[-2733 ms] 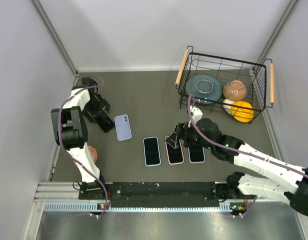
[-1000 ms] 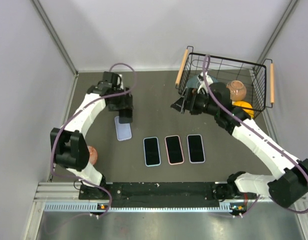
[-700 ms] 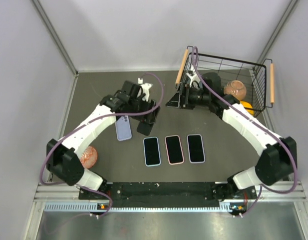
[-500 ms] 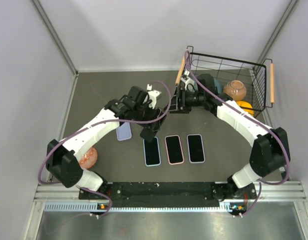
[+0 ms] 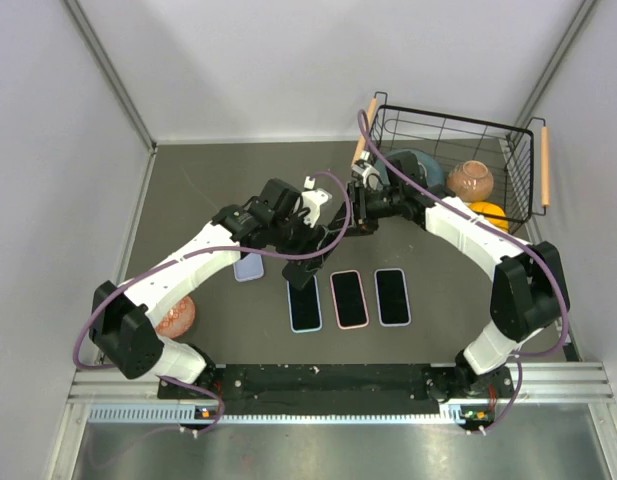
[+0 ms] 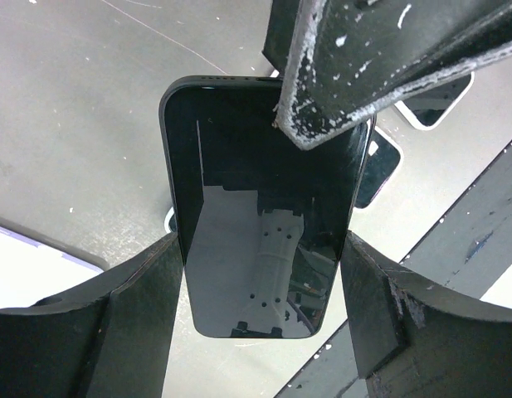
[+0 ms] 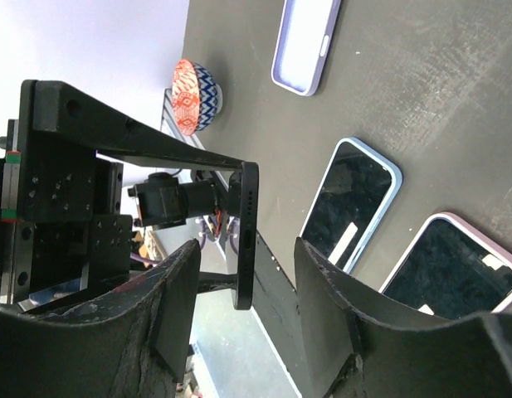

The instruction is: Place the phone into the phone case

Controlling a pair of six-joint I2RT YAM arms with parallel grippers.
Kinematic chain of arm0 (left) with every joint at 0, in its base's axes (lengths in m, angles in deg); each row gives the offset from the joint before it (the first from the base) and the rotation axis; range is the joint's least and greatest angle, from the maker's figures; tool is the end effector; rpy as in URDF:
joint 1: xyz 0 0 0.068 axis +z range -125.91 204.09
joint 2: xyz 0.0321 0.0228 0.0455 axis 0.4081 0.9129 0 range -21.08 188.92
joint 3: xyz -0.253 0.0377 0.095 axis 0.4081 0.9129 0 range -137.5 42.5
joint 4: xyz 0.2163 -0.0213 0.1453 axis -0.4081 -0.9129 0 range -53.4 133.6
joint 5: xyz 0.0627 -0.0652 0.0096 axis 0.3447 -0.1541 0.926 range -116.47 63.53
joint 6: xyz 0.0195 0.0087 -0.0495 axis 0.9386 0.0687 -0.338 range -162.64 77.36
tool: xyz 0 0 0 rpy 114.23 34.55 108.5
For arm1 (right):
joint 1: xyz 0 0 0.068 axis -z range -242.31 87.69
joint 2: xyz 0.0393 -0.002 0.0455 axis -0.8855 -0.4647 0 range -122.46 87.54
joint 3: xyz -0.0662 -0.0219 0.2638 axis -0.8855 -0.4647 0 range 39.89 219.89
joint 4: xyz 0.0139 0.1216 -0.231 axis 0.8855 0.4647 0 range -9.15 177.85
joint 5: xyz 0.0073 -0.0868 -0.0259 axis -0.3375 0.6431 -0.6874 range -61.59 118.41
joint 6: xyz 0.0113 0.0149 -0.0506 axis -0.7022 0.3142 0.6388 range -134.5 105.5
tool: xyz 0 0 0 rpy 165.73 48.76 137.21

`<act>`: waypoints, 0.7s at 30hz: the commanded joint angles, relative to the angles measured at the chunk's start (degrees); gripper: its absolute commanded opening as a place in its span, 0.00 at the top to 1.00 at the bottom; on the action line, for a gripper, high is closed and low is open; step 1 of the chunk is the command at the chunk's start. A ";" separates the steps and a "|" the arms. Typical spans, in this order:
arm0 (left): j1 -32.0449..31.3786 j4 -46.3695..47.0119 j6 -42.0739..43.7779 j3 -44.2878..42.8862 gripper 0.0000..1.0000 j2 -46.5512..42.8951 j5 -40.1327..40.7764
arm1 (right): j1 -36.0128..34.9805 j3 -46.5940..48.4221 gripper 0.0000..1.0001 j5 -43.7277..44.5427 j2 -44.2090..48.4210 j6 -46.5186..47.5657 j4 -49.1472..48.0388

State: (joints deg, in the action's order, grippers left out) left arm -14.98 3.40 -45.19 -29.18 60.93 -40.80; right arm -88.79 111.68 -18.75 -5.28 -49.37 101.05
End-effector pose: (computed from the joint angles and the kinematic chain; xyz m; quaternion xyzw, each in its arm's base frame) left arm 0.2306 -0.1985 0.3063 0.3326 0.8737 -0.2287 0.2715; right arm 0.3079 0.1825 0.2806 -0.1037 0.8446 0.5064 0.1395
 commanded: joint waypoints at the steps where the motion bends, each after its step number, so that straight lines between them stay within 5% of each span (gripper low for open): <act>1: -0.22 3.82 2.11 -1.00 1.00 -2.04 -2.19 | -1.03 1.86 0.52 -2.67 -0.52 1.56 -0.78; 6: -0.22 3.47 3.86 -1.80 1.00 -1.34 -1.67 | -1.12 0.99 0.87 -2.59 -0.52 1.91 -1.48; 14: -0.30 3.29 4.57 -1.79 0.98 -1.69 -0.09 | -1.03 -0.07 1.00 -5.57 -1.05 0.42 -4.21; 15: -0.22 3.20 4.39 -1.80 0.93 -1.69 1.57 | -1.12 -0.33 1.00 -5.93 -0.88 0.42 -4.38; 16: -0.22 2.77 4.13 -1.71 0.71 -1.86 2.28 | -1.03 -0.60 1.00 -5.84 -0.70 -0.10 -5.00; 18: -0.22 3.03 3.34 -1.10 0.49 -2.56 3.86 | -0.86 -1.65 1.00 -4.79 0.53 -1.24 -6.23; 19: -0.13 3.55 3.16 -0.92 0.19 -2.83 4.74 | -0.42 -2.09 1.00 -4.35 0.97 -3.25 -7.89; 21: -0.13 3.82 2.72 0.13 0.14 -3.61 6.67 | 0.11 -3.67 1.00 -3.12 2.28 -5.19 -9.74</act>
State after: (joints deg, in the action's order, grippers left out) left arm -15.07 3.11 -41.91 -29.14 60.89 -38.11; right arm -89.14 110.21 -21.30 -6.20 -50.84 97.03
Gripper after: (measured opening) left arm 0.819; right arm 0.045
